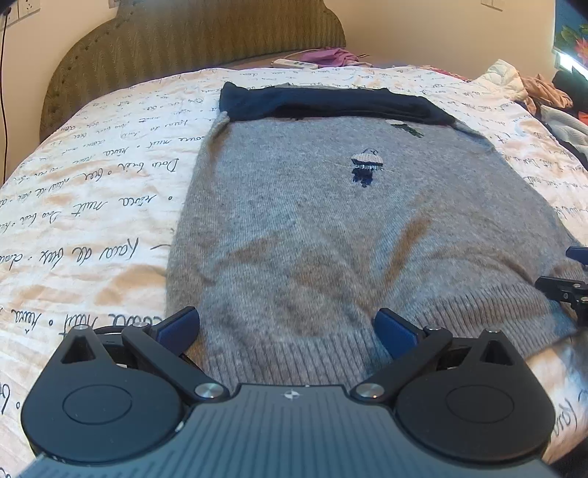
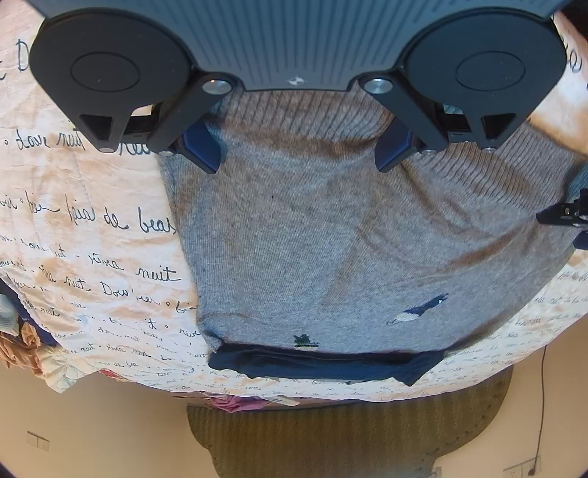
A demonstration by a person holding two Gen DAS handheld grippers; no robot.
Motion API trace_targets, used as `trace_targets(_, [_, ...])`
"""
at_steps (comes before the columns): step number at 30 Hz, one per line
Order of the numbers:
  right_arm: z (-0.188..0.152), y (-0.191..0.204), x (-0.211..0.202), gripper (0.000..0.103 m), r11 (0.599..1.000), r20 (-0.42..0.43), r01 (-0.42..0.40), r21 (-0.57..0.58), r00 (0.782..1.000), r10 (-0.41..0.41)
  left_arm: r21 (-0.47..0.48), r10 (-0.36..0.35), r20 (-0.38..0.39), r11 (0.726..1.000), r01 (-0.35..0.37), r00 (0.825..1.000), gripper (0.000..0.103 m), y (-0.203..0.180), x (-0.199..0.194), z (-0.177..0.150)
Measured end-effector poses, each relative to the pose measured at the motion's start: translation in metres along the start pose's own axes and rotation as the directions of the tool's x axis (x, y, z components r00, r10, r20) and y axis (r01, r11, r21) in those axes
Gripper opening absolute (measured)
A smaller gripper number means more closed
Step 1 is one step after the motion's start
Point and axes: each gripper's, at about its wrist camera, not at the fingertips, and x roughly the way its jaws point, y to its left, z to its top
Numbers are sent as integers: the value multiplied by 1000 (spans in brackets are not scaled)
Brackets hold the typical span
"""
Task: Fold small clothes
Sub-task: 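Move both open tools over the sweater to its ribbed grey hem, then grasp the ribbed hem with both tools and lift it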
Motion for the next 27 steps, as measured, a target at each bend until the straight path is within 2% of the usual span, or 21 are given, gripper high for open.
trace_targets(5, [-10,-2,-5,102,1000,-22,-11,-20,1000,10,3,2,1,1000,-2,1000,103,-1,-4,-5])
trace_targets(15, [-19,-1,-17,103,1000,-37,-12,-3,999,12,12,-10,-15,1000,10,1000,103,-1,-13,-15])
trace_targets(27, [-31,-4,-27,103,1000,-31,-26,-9,999,25,-64,-37,-47,997,34,998,103,13,-23,-27])
